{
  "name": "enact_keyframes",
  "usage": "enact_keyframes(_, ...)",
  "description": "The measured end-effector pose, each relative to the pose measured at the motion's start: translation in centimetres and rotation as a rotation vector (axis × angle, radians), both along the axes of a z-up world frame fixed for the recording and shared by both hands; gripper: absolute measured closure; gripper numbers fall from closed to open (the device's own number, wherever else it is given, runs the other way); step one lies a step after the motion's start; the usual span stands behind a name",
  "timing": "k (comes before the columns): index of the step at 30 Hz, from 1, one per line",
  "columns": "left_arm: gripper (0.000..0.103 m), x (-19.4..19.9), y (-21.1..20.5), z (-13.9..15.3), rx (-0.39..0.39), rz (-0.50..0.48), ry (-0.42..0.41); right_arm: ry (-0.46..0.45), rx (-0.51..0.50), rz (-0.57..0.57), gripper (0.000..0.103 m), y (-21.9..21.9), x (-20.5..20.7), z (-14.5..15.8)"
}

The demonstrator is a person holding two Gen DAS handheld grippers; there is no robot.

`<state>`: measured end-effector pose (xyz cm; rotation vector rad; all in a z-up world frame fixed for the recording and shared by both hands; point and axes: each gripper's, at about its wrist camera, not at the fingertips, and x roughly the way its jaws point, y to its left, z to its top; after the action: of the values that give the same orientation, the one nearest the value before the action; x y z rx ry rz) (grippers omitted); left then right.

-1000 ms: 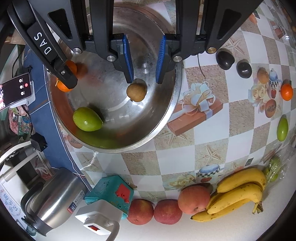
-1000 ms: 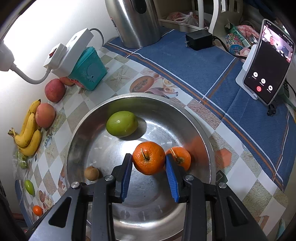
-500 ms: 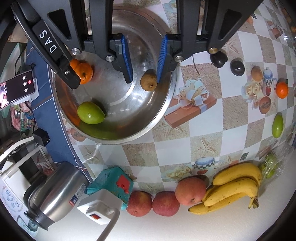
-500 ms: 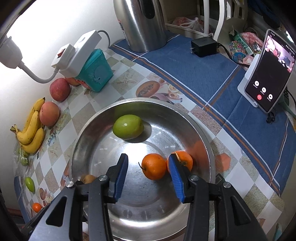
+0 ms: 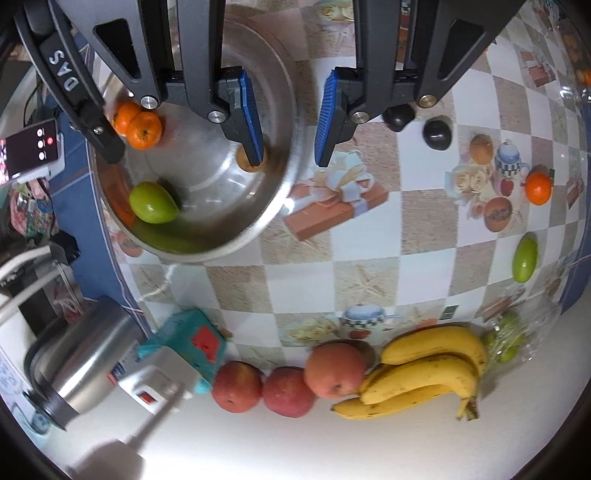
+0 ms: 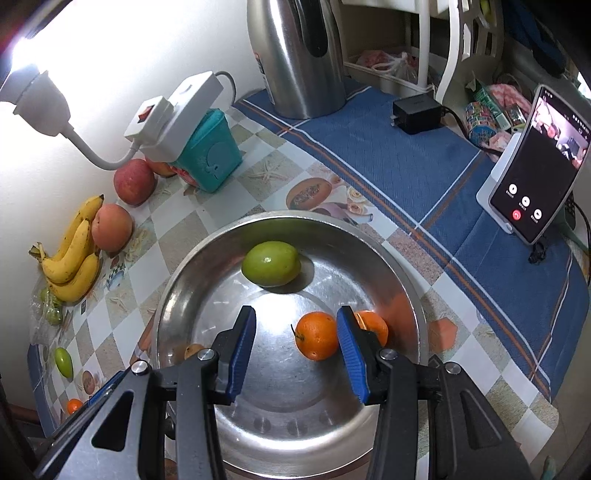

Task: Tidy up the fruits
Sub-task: 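Open both tools to release the kiwi and mandarin into the bowl, then move both tools away from the bowl back toward the table fruit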

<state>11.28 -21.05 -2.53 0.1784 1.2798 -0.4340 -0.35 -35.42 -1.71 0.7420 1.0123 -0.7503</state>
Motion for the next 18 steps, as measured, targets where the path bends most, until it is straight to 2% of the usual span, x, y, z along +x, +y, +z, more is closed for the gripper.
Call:
enact_keyframes(10, 0.070, 1.0, 1.7, 0.1, 0.002, 0.065, -0.002, -0.005, -0.017, 0.028, 0.057, 0.3, 0.4, 0.5)
enact_keyframes(12, 0.062, 1.1, 1.9, 0.0, 0.005, 0.076, -0.001, -0.005, -0.014, 0.031, 0.057, 0.3, 0.4, 0.5)
enact_keyframes(14, 0.030, 1.2, 2.1, -0.1, 0.019, 0.097, -0.007, -0.001, -0.012, 0.038, 0.053, 0.4, 0.5, 0.3)
enact_keyframes(16, 0.022, 1.3, 2.3, -0.2, 0.047, 0.114, -0.028, 0.004, -0.012, 0.049, 0.038, 0.5, 0.7, 0.1)
enact_keyframes(18, 0.022, 1.4, 2.4, -0.3, 0.064, 0.121, -0.036, 0.007, -0.012, 0.058, 0.037, 0.6, 0.8, 0.0)
